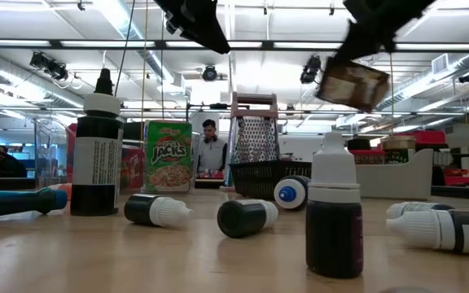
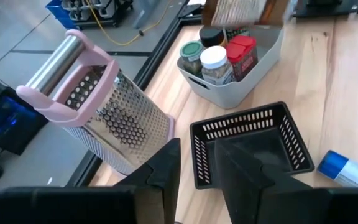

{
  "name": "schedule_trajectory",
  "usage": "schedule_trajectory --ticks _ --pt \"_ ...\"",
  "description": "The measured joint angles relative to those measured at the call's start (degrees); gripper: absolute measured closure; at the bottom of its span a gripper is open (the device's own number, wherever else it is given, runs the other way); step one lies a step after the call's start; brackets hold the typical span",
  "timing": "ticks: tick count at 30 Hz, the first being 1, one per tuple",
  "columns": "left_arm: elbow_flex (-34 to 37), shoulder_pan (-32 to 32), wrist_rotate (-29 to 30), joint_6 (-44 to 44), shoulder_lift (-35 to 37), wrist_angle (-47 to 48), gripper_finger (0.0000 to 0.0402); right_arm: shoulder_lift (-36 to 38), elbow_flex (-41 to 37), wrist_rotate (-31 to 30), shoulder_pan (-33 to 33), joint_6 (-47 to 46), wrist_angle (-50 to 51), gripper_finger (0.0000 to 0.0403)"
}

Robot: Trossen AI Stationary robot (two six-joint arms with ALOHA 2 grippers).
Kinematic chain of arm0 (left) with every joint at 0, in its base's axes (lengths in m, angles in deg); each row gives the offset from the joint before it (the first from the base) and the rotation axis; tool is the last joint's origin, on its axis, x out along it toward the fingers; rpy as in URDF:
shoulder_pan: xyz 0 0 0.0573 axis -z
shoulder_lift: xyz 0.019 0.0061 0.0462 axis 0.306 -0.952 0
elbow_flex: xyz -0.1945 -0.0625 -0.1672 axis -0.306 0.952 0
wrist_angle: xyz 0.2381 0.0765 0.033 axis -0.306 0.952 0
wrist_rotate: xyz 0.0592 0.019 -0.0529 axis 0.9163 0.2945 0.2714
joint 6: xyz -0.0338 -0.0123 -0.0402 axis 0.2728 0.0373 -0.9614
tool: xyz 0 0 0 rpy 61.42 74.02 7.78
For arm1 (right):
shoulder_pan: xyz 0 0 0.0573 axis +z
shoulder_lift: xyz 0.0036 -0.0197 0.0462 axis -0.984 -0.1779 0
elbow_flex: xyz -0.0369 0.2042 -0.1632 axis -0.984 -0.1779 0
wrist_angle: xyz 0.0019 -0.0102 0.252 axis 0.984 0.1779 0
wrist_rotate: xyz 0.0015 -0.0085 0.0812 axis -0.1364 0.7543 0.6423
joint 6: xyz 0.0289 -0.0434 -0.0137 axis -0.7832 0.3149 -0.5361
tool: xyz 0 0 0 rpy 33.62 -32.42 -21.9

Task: Pick & Place Kitchen Items
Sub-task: Put the orange seasoning pack into the gray bin

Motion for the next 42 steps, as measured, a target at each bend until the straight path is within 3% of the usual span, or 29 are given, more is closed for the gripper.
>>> schedule_trajectory --ticks 4,7,12,19,30,37,42 --pt "0.00 -0.04 0.00 0.00 0.00 -0.10 0.0292 1.49 0.00 -6.04 1.22 -10.11 12.46 0.0401" --pt "0.00 -0.04 -0.02 0.00 0.00 -0.13 0.0292 0.91 -0.42 -6.82 1.25 -16.18 16.84 0.0401" --pt "0.00 -0.03 -0.04 -0.26 0.00 -0.09 0.0292 0.28 -4.58 -7.97 1.25 -19.57 14.57 0.0401" --pt "0.02 -0.02 -0.02 1.01 0.00 -0.11 0.0292 0.29 -11.02 -17.97 1.26 -24.89 12.99 0.0401" --pt "0.07 -0.02 -0.02 1.25 0.00 -0.39 0.0292 0.29 -15.99 -18.24 1.27 -27.65 9.38 0.0401" --pt "0.07 -0.02 -0.02 1.69 0.00 -0.42 0.0292 0.29 -20.69 -27.17 1.25 -26.73 3.86 0.0401" --pt "0.07 -0.02 -0.02 2.51 0.00 -0.42 0.0292 0.29 -24.44 -23.44 1.25 -26.69 -0.44 0.0396"
